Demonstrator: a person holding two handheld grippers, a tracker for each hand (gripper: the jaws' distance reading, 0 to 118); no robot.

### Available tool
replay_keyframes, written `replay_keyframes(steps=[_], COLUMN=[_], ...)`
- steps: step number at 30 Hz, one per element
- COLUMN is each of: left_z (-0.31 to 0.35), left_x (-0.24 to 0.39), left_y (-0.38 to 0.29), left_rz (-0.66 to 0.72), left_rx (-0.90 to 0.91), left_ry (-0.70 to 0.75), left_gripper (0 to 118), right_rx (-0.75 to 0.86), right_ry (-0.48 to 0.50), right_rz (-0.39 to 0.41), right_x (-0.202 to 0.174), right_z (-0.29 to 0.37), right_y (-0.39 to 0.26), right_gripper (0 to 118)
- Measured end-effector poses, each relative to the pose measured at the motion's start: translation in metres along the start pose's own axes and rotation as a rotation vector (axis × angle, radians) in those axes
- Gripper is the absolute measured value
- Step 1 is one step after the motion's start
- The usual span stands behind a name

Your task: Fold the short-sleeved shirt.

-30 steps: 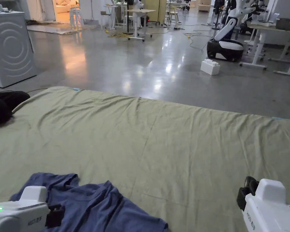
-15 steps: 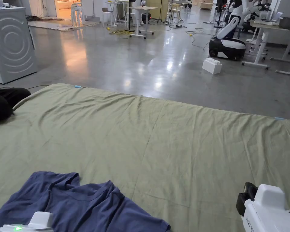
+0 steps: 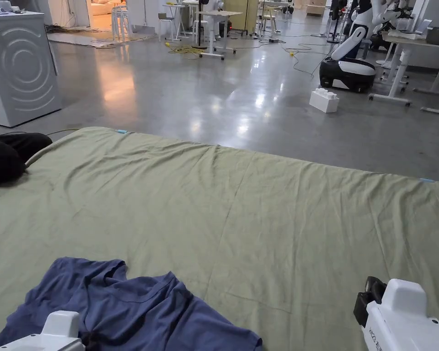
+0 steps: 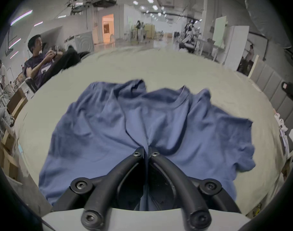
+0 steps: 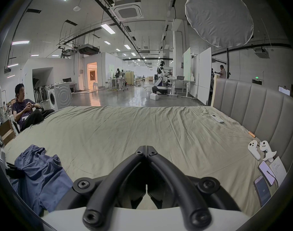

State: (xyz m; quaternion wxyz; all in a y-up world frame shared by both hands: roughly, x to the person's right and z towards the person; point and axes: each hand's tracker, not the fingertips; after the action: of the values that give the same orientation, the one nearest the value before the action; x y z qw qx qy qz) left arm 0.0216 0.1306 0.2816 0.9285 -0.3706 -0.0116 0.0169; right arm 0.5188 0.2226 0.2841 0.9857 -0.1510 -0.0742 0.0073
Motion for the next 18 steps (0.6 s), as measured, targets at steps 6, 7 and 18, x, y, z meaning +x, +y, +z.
replay_keyframes(steps=[6, 7, 18], left_z=[0.039, 0.05, 0.127], left_x=[0.007, 0.013, 0.079], left_y=[0.042, 0.05, 0.16], left_rz=[0.073, 0.055, 0.02], left_rx=[0.162, 0.189, 0.501], left_ry=[-0.061, -0.076, -0.233], left_gripper=[4, 4, 4], right_rx=[0.026, 0.031, 0.105], right_ry=[0.004, 0.005, -0.034], right_rz=[-0.016, -0.018, -0.021], right_x=[0.002, 0.003, 0.031], right_z=[0.005, 0.006, 0.027], right_y=[0.009, 0.011, 0.035], right_gripper=[0, 0, 0])
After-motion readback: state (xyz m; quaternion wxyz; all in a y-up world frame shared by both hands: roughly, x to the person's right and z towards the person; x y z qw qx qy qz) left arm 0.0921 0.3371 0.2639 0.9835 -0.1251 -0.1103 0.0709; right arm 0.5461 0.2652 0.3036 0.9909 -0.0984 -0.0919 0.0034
